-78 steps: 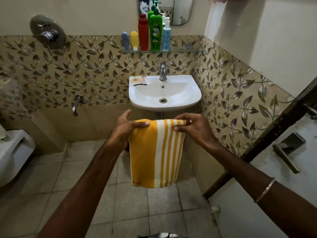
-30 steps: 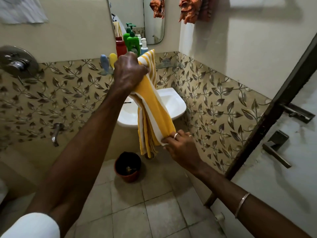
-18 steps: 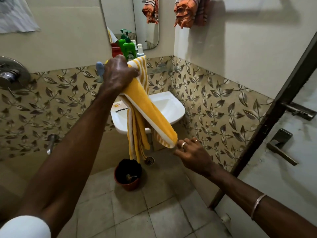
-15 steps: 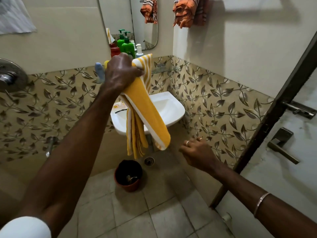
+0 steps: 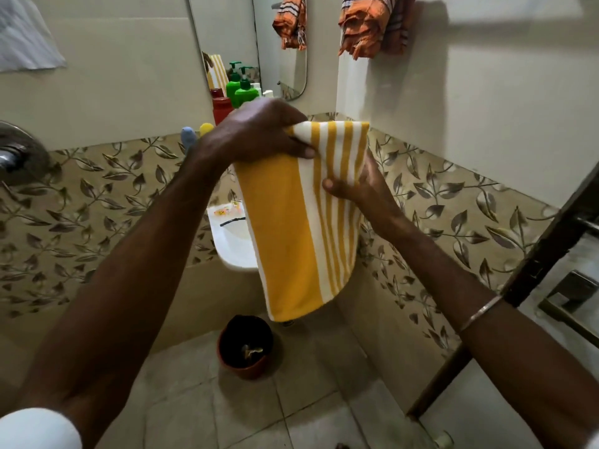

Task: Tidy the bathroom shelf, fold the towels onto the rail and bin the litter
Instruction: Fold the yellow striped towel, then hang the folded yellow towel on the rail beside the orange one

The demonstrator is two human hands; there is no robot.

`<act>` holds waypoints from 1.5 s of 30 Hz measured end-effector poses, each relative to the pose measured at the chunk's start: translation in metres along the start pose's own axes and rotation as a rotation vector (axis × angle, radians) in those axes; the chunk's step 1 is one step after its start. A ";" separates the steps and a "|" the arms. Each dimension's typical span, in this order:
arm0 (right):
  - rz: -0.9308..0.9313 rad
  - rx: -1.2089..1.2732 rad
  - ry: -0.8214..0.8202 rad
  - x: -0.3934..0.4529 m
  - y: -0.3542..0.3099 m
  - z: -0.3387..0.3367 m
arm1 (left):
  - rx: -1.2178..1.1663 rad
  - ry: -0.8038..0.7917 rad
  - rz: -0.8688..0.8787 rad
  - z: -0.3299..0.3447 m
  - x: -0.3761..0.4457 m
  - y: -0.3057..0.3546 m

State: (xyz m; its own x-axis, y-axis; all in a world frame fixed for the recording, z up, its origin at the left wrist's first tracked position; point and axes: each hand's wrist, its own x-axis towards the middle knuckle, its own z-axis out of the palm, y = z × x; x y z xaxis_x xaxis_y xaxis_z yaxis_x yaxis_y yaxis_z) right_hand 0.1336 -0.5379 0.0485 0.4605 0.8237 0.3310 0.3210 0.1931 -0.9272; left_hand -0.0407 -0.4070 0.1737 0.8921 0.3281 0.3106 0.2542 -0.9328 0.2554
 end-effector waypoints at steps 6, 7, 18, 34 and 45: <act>-0.025 0.263 0.020 0.053 -0.005 -0.007 | -0.179 0.144 0.066 -0.005 0.032 -0.041; -0.016 0.291 0.022 0.060 -0.006 -0.010 | -0.276 0.153 0.058 -0.003 0.036 -0.052; 0.001 0.299 0.195 0.132 -0.019 -0.079 | -1.354 0.076 -0.140 0.096 0.106 -0.099; -0.291 -0.111 0.341 0.138 -0.037 -0.150 | -1.596 0.065 0.101 0.048 0.283 -0.057; -0.411 -0.563 0.563 0.176 -0.156 -0.181 | -1.233 -0.130 0.558 -0.032 0.384 -0.040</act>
State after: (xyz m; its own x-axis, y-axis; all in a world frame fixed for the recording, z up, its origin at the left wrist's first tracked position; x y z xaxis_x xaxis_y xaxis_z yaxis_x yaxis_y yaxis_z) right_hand 0.3148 -0.5195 0.2833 0.5100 0.3347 0.7924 0.8404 0.0025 -0.5419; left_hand 0.2798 -0.2389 0.3118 0.8113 -0.1267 0.5707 -0.5846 -0.1752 0.7922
